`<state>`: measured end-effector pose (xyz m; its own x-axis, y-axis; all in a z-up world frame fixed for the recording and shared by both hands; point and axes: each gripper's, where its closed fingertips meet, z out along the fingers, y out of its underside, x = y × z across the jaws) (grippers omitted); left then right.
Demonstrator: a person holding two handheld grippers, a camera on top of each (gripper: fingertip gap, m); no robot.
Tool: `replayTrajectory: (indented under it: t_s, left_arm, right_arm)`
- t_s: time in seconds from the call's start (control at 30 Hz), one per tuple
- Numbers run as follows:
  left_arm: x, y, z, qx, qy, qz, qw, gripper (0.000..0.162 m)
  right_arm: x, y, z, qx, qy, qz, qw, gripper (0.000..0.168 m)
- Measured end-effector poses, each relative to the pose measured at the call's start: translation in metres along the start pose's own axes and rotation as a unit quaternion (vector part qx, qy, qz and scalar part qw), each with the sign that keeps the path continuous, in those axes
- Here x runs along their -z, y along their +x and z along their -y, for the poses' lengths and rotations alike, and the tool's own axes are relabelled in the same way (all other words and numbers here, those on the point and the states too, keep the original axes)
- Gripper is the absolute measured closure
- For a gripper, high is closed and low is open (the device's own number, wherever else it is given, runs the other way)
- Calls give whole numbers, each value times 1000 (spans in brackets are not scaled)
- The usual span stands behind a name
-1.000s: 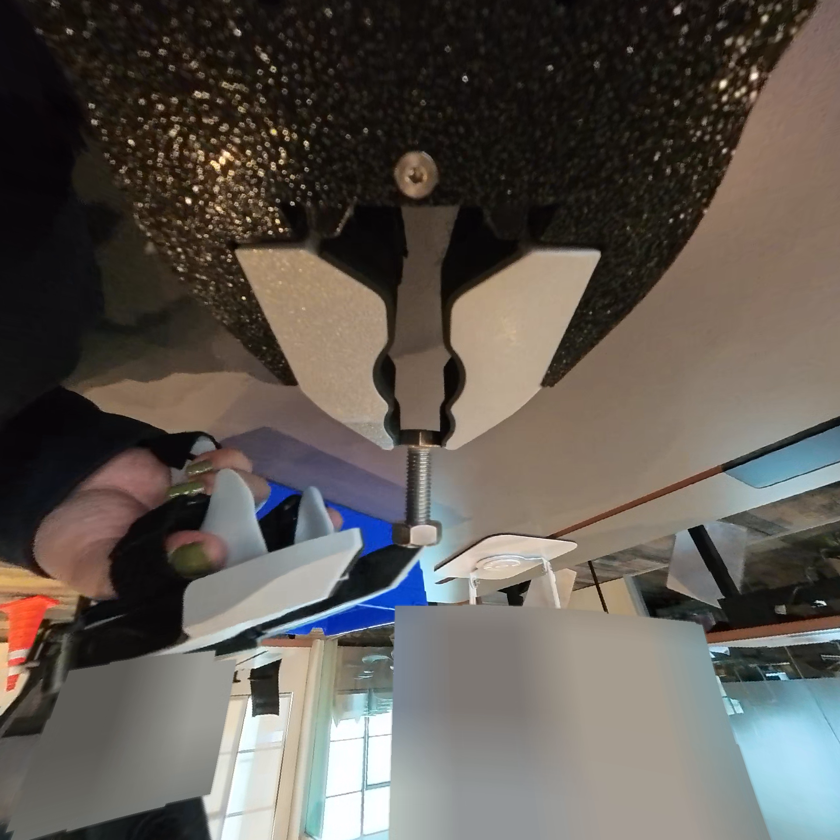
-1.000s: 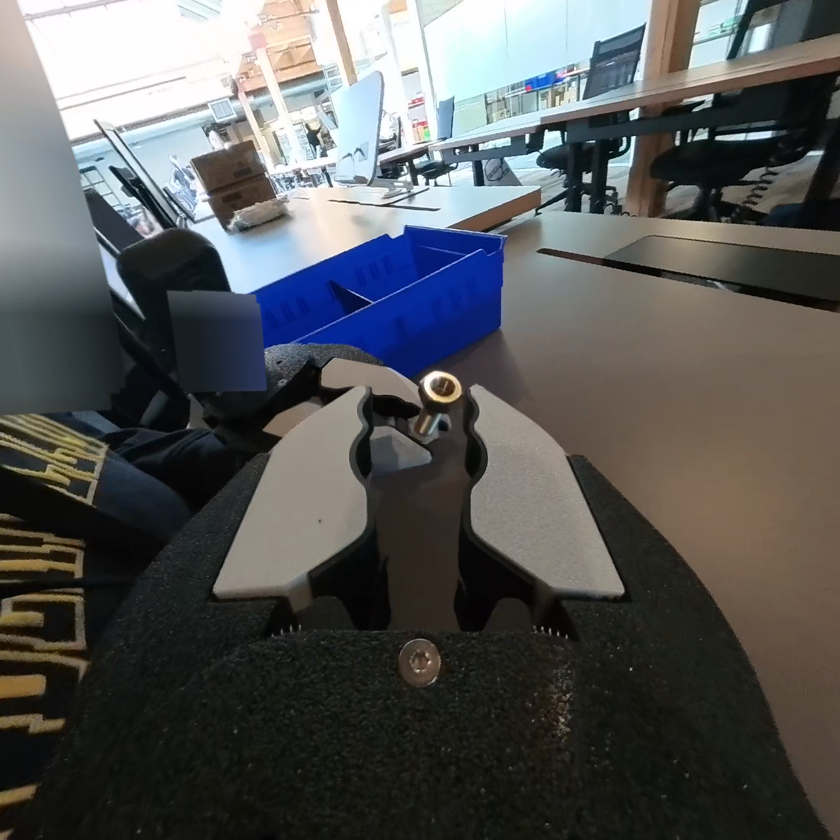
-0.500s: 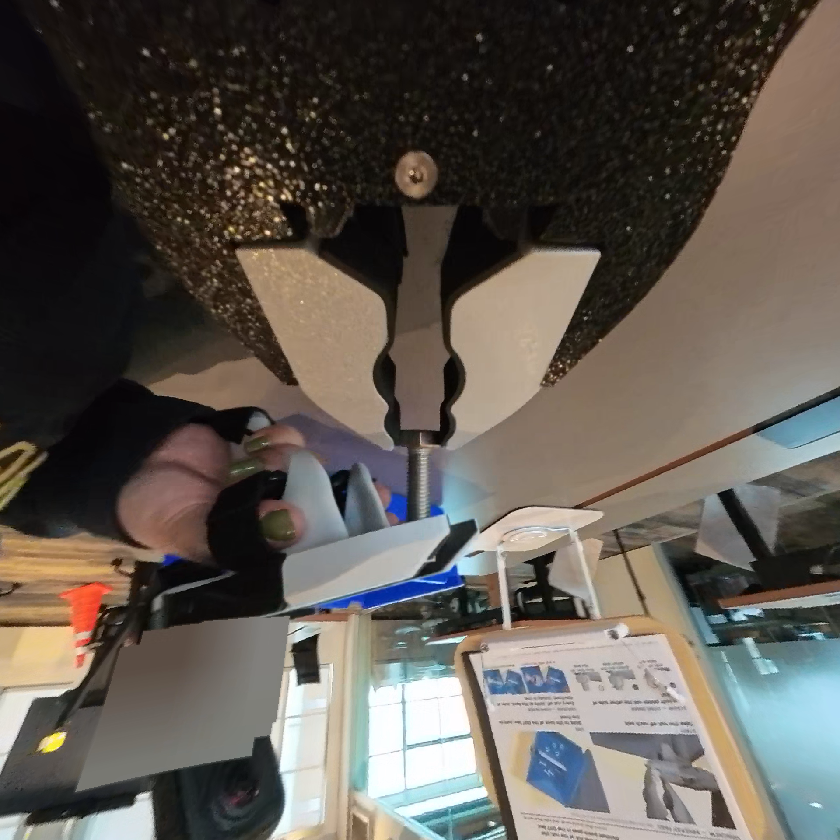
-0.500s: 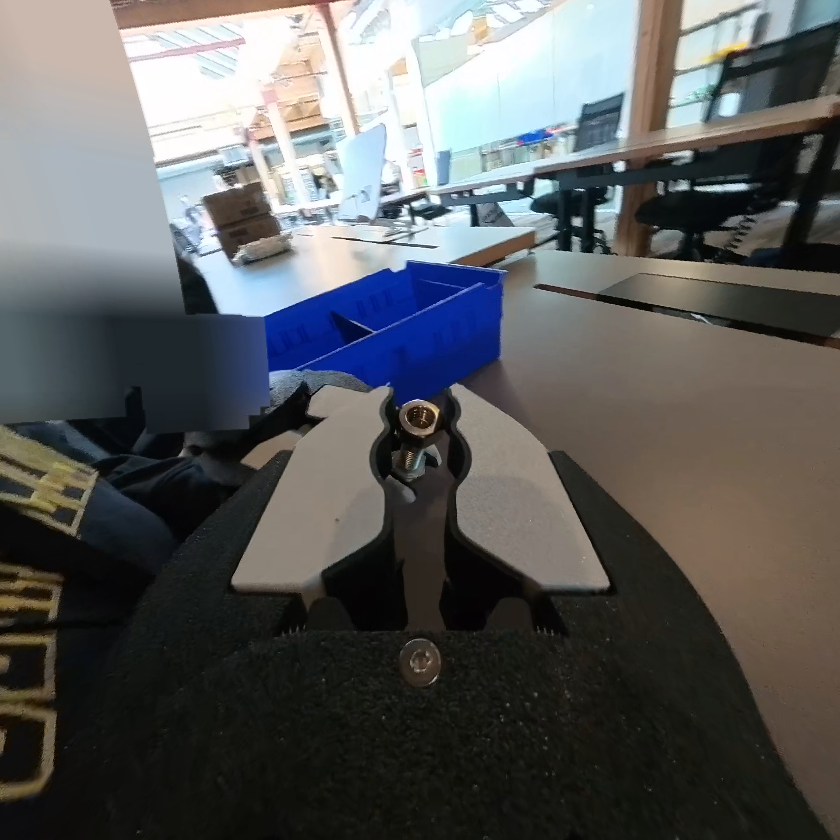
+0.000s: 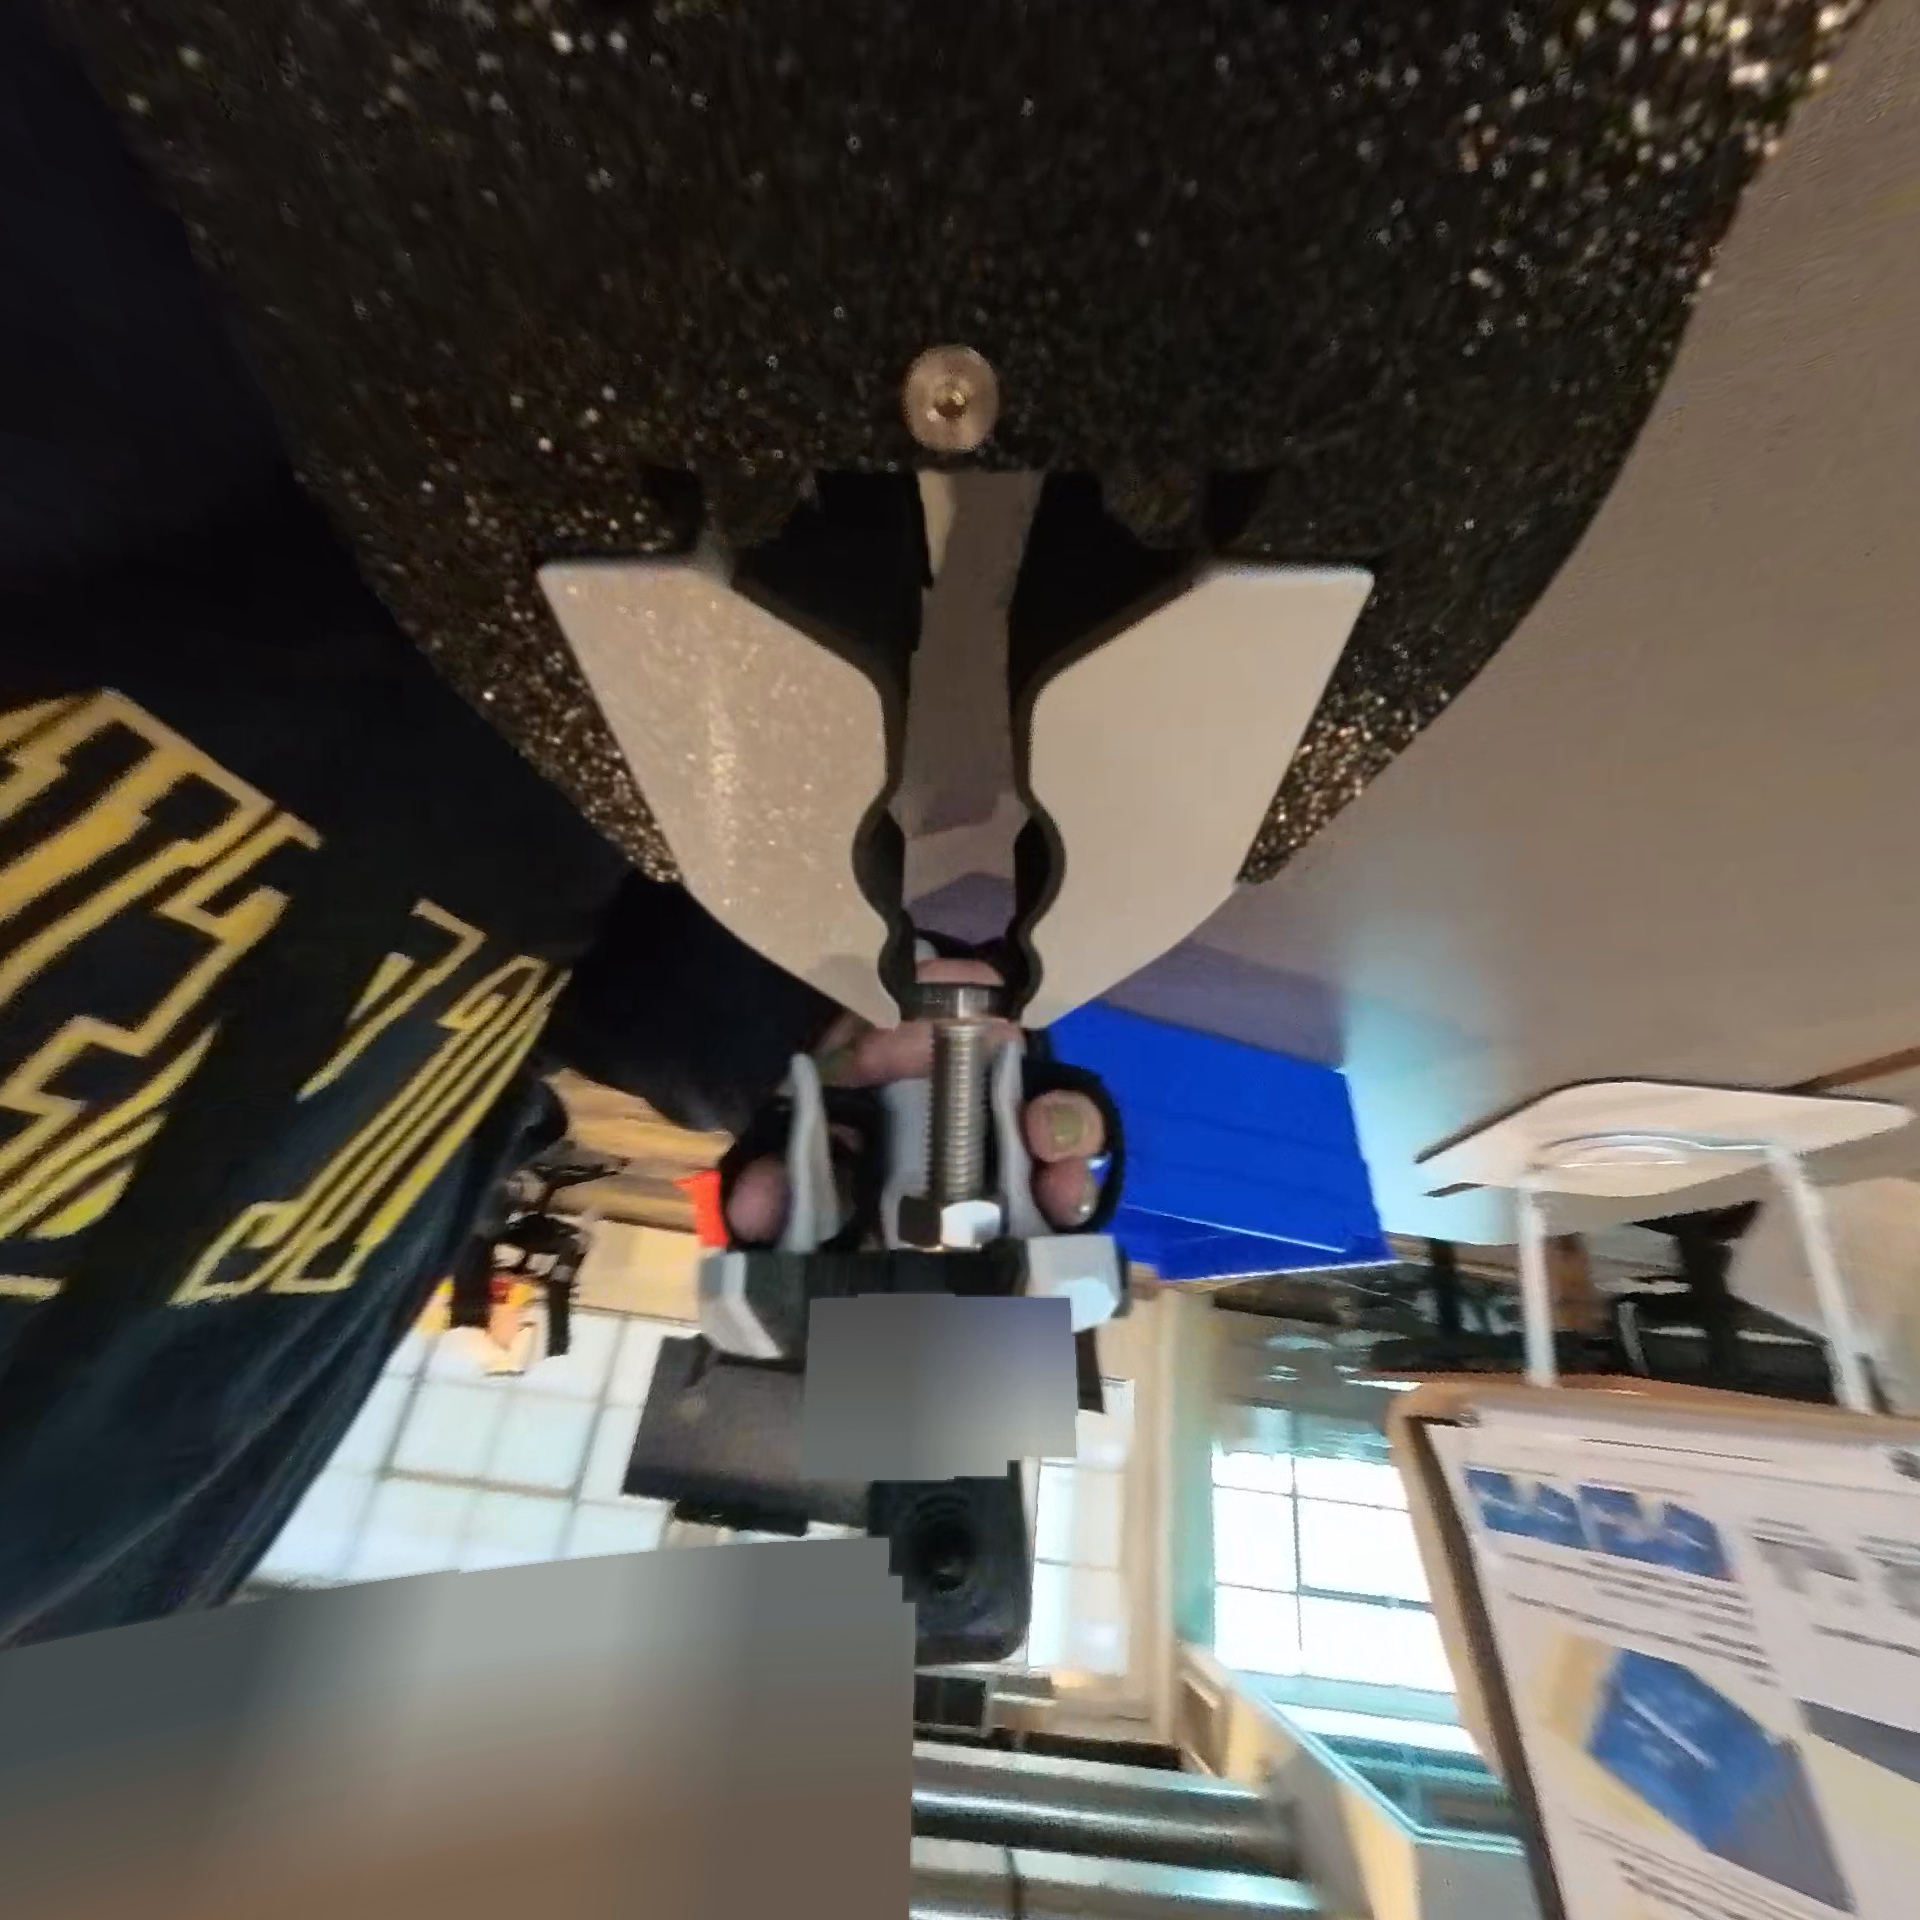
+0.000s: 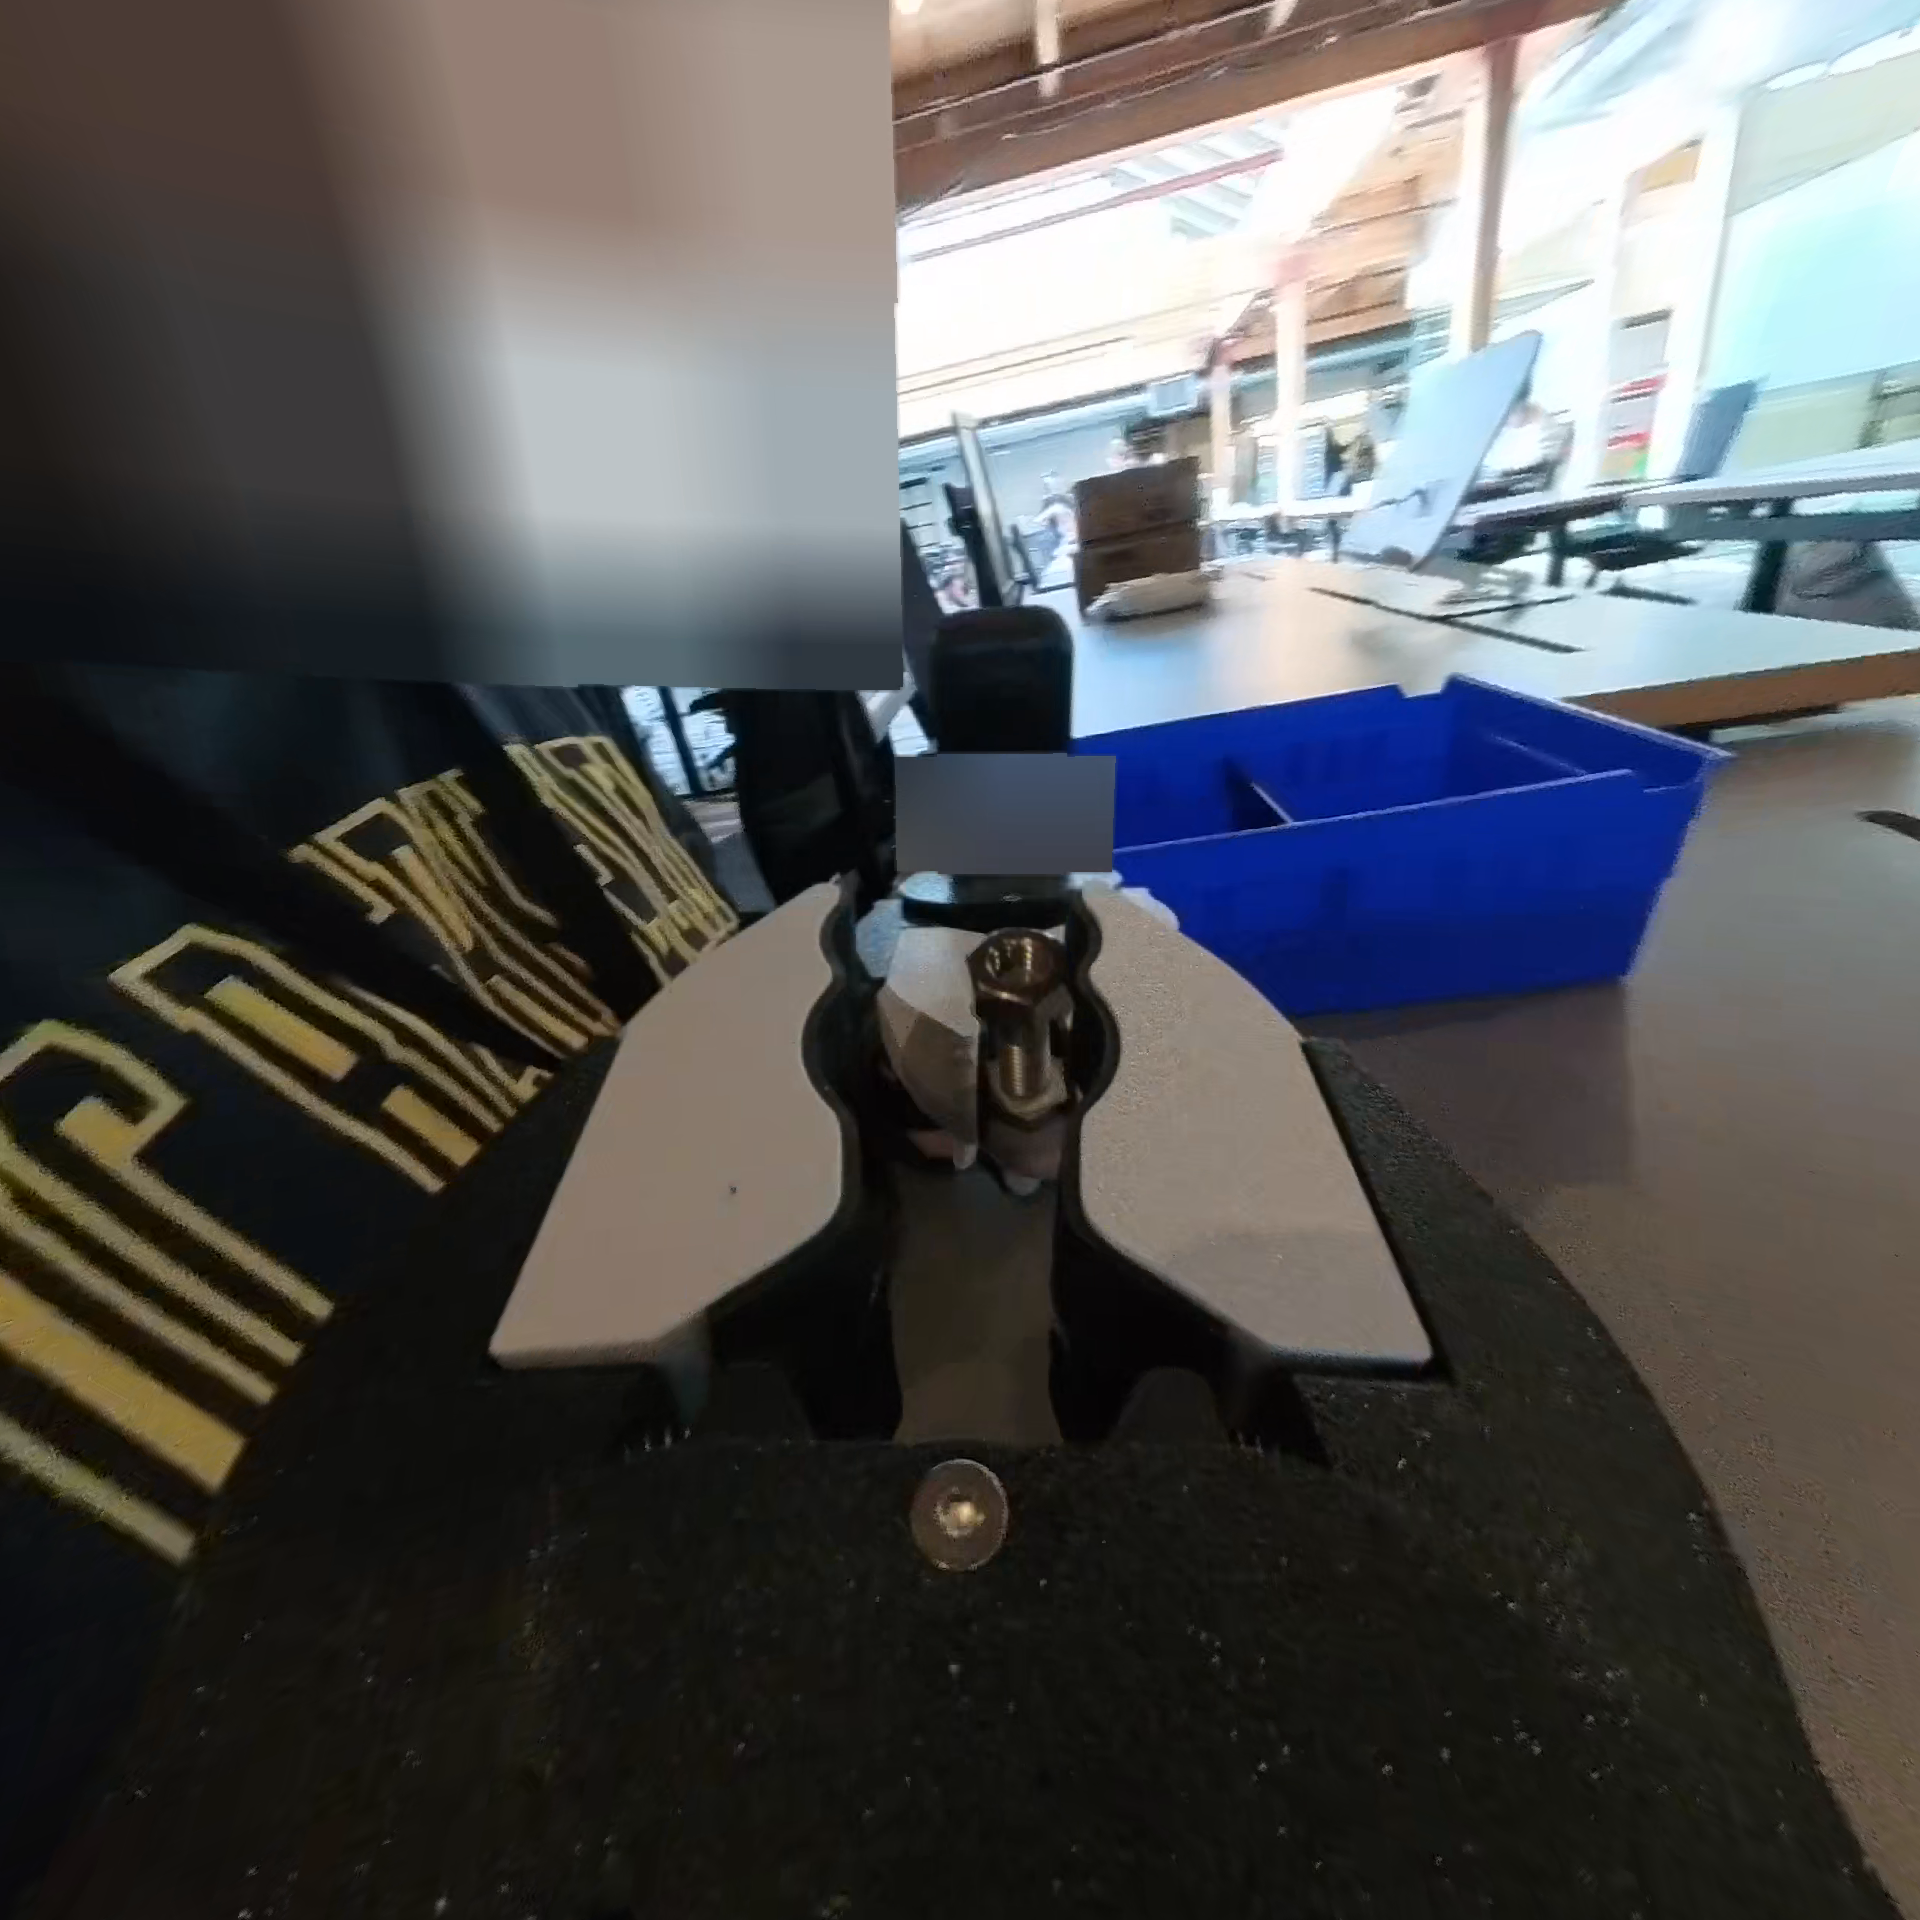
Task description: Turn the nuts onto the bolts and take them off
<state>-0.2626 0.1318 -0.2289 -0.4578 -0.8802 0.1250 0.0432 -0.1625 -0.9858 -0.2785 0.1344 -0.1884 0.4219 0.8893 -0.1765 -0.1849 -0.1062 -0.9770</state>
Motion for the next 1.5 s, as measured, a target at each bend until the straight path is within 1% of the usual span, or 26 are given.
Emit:
replayTrajectory:
  t_s: [0.1,0.23,0.3,0.43,0.5,0.63,0.73,0.83,0.87,0.93,0.97,1.0,1.03,1.13,1.23,1.27,1.3,1.4,1.5]
  left_arm:
    - [1,8,2,24,10,-39,999,146]
    - [1,13,1,37,8,-65,997,146]
    - [0,14,1,38,6,-68,997,146]
    - [2,8,2,34,11,-47,998,146]
    - [2,1,2,25,10,-15,1000,146]
    - [4,-17,3,-22,-6,73,997,146]
    - [5,-30,2,-42,-23,136,990,146]
    - [7,-43,-5,-69,-59,202,975,146]
    - [7,-45,-6,-77,-67,214,971,146]
    - [8,-46,-6,-77,-68,215,971,146]
    - [8,-45,-5,-71,-63,207,974,146]
    - [7,-42,-4,-66,-58,196,977,146]
    - [7,-40,-4,-65,-54,186,979,146]
    - [4,-34,-6,-67,-59,163,983,146]
    - [1,-27,-7,-49,-52,131,989,146]
    - [1,-25,-7,-40,-48,121,991,146]
    - [0,-24,-6,-31,-45,112,992,146]
    - [2,-25,-8,-26,-51,108,992,146]
    - [2,-27,-15,-42,-81,113,989,146]
  right_arm:
    - [3,2,-1,2,-4,17,1000,135]
    - [-1,-3,-6,6,-22,37,999,142]
    - [-2,-4,-8,10,-31,42,999,150]
    - [-3,2,-8,19,-29,16,999,150]
    - [-4,11,-6,20,-21,-23,999,150]
    - [-10,30,-3,36,2,-144,989,150]
    - [-10,44,-1,30,22,-235,971,149]
    - [-6,57,-7,5,25,-330,944,150]
    - [-5,59,-9,1,26,-347,938,150]
    - [-6,58,-8,8,24,-359,933,150]
    - [-5,58,-8,20,20,-357,934,150]
    - [-4,56,-6,34,17,-350,936,145]
    - [-3,54,-3,44,23,-333,942,140]
    - [-2,43,0,31,33,-260,965,139]
    - [-2,29,-7,25,-4,-182,983,134]
    - [0,28,-9,22,-19,-169,985,131]
    - [1,25,-11,23,-28,-152,988,133]
    - [7,25,-8,16,-27,-139,990,138]
    - [12,27,-12,30,-74,-150,985,139]
